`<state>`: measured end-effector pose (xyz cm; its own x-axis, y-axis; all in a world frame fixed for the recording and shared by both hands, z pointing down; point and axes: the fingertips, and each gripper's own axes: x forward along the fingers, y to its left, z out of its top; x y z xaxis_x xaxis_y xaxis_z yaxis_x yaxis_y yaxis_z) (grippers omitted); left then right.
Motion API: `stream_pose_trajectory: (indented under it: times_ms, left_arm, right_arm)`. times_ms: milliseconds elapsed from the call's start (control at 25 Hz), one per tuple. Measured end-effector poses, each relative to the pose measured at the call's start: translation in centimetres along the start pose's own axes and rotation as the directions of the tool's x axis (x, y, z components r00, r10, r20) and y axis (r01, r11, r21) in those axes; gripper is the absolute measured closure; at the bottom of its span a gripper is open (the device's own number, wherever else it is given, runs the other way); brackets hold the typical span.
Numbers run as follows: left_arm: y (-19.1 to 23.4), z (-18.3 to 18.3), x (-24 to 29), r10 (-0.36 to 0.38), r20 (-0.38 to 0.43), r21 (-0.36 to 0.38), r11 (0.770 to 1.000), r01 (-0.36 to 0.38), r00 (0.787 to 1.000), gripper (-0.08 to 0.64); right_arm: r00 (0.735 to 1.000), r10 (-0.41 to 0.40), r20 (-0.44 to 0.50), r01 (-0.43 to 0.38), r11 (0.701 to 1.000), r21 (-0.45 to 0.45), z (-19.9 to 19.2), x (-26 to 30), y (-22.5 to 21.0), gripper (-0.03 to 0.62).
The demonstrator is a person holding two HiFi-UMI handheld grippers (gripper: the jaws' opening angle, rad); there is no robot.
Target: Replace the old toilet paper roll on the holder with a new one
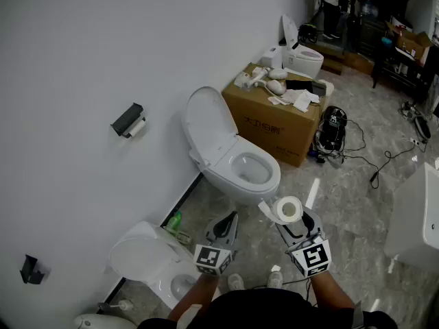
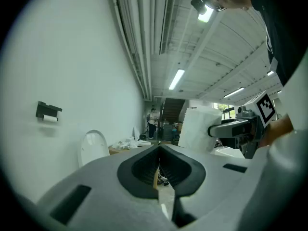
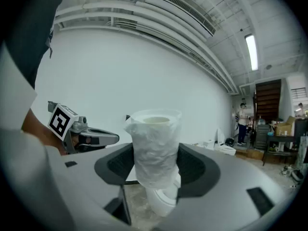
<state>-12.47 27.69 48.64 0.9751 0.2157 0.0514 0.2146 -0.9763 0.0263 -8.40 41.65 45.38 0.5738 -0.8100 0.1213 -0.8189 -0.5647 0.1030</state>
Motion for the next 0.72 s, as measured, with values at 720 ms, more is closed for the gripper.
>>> stream_pose_trajectory:
  times_ms: [720]
  left_arm:
    - [-4.6,0.0,2.0,0.069,-0.004,-0.035,0.997,-0.069,0.998,0.557]
  right_arm:
    - [0.999,0.052,0.006,-0.053,0.998,0.024,-0.9,-2.5,-5.2,0.325]
